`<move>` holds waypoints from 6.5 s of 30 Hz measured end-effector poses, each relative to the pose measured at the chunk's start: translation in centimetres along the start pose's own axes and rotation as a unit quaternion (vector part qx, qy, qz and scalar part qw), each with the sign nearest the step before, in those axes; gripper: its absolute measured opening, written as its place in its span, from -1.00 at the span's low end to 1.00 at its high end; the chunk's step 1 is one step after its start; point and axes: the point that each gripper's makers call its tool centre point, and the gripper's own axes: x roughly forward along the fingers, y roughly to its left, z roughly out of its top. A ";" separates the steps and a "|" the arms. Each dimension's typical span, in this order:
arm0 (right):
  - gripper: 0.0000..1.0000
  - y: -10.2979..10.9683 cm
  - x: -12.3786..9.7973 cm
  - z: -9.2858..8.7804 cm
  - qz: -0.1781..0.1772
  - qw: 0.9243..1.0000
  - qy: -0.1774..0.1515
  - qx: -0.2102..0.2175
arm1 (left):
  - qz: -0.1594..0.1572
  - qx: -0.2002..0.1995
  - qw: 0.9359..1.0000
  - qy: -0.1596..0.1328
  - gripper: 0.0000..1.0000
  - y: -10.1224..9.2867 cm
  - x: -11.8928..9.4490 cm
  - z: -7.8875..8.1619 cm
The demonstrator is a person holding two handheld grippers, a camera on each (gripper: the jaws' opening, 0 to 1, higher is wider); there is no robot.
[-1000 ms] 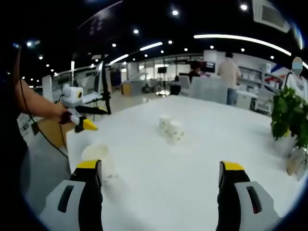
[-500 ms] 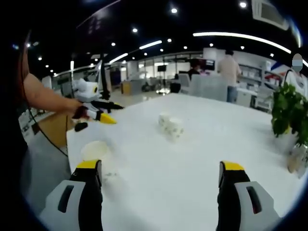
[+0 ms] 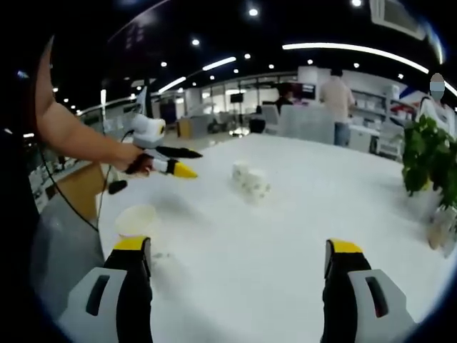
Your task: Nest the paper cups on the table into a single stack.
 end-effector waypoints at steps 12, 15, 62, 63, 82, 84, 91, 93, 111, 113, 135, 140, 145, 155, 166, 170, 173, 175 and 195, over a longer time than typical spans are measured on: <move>1.00 0.2 -0.6 -0.7 -0.010 1.000 0.004 0.006 | 0.006 0.006 1.000 0.005 0.65 1.0 3.3 -0.6; 1.00 0.1 -0.8 -1.1 -0.013 1.000 0.008 0.009 | 0.009 0.004 1.000 0.004 0.68 1.8 4.3 -0.5; 0.99 -1.1 -1.1 -1.3 -0.027 0.999 0.025 0.012 | -0.007 0.012 0.999 0.041 -0.24 3.5 10.5 -0.8; 0.98 -1.0 -1.1 -1.3 -0.027 0.999 0.025 0.011 | -0.006 0.015 0.999 0.043 -0.24 3.5 10.5 -0.8; 0.98 -0.8 -1.1 -0.7 -0.022 1.000 0.020 0.007 | -0.005 0.018 0.999 0.040 -0.25 4.7 9.9 1.9; 0.98 -0.8 -1.2 -0.7 -0.022 1.000 0.020 0.006 | -0.004 0.018 0.999 0.037 -0.25 4.9 9.8 2.5; 0.98 -0.6 -1.2 -0.7 -0.022 1.000 0.019 0.007 | -0.011 0.032 0.999 0.031 -0.25 5.2 9.5 4.7; 0.98 -0.6 -1.2 -0.7 -0.021 1.000 0.018 0.008 | -0.011 0.033 0.999 0.028 -0.25 5.4 9.4 5.2; 0.98 -0.2 -0.9 0.1 -0.012 1.000 0.010 0.001 | -0.031 0.039 0.999 0.019 -0.26 5.8 7.9 10.4; 0.98 -0.2 -0.9 0.2 -0.013 1.000 0.008 0.001 | -0.032 0.042 0.998 0.018 -0.26 5.9 7.8 10.9; 0.98 -0.4 -1.5 1.4 -0.017 1.000 -0.007 -0.005 | -0.065 0.062 0.996 -0.001 -0.27 3.4 5.9 14.8; 0.98 -0.2 -1.7 1.8 -0.016 1.000 -0.011 -0.009 | -0.069 0.069 0.995 -0.004 -0.27 2.6 5.3 15.4; 0.98 -0.1 -2.0 1.9 -0.015 1.000 -0.013 -0.011 | -0.069 0.076 0.995 -0.006 -0.27 2.0 4.4 15.8; 0.98 -0.1 -2.1 2.1 -0.014 1.000 -0.018 -0.013 | -0.069 0.077 0.994 -0.017 -0.27 0.2 2.6 17.0; 0.98 0.1 -2.5 2.6 -0.010 0.999 -0.026 -0.016 | -0.075 0.082 0.994 -0.015 -0.27 -1.6 1.1 17.2; 0.98 0.2 -2.7 2.5 -0.010 0.999 -0.026 -0.017 | -0.077 0.081 0.994 -0.015 -0.27 -2.3 0.5 17.2; 0.98 0.2 -2.9 2.5 -0.009 0.999 -0.026 -0.018 | -0.080 0.079 0.994 -0.017 -0.27 -3.0 -0.1 17.4; 0.98 0.2 -3.0 2.5 -0.009 0.999 -0.026 -0.020 | -0.083 0.080 0.993 -0.017 -0.27 -3.6 -0.5 17.4; 0.98 0.4 -3.5 3.4 -0.004 0.999 -0.039 -0.032 | -0.090 0.093 0.991 -0.019 -0.28 -6.8 -3.5 16.5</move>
